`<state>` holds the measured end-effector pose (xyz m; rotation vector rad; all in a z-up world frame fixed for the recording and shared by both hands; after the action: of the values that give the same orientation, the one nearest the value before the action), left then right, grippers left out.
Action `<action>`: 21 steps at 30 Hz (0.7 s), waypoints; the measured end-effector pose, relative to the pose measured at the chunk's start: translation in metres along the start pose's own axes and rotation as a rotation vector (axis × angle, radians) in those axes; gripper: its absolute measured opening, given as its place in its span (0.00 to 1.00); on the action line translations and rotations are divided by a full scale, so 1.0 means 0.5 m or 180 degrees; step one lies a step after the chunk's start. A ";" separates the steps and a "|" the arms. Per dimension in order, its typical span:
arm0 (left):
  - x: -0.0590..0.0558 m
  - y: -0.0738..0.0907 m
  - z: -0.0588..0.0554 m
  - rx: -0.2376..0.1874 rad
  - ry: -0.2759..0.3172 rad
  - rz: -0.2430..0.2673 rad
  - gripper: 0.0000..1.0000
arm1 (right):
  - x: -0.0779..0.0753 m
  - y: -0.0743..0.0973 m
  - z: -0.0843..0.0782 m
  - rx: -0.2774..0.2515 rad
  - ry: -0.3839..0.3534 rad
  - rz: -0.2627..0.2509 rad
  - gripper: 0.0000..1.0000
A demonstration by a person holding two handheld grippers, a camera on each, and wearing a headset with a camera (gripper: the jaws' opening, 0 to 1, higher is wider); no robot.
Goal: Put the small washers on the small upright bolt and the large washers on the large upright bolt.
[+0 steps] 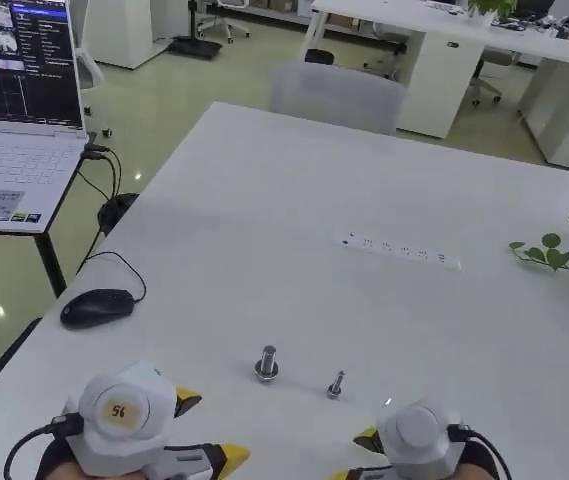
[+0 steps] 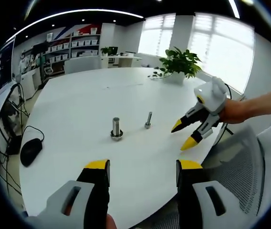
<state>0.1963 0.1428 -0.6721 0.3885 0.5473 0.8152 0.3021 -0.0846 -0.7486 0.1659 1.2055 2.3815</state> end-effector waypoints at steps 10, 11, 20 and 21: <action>0.005 -0.004 0.004 0.0020 -0.0033 -0.0041 0.56 | -0.034 0.045 -0.027 -0.0393 -0.0665 -0.0216 0.61; 0.005 -0.004 0.005 0.0019 -0.0035 -0.0041 0.56 | -0.034 0.047 -0.027 -0.0424 -0.0712 -0.0212 0.62; 0.006 -0.003 0.006 -0.0008 -0.0018 -0.0043 0.56 | -0.025 0.052 -0.038 -0.0444 -0.0749 -0.0259 0.64; 0.004 -0.003 0.006 -0.0005 -0.0022 -0.0044 0.56 | -0.024 0.052 -0.039 -0.0443 -0.0751 -0.0266 0.64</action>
<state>0.2003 0.1431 -0.6713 0.3856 0.5424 0.8007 0.2977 -0.1177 -0.7385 0.3345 0.9176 2.2885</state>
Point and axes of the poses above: the centre of the closed fingertips' face, and the gripper's own axes: y roughly backward along the fingers, x roughly to its left, z roughly out of its top, the point moved 7 cm from there along y, roughly backward along the fingers, and after that the axes turned 14 degrees about -z, right-handed, at the moved point
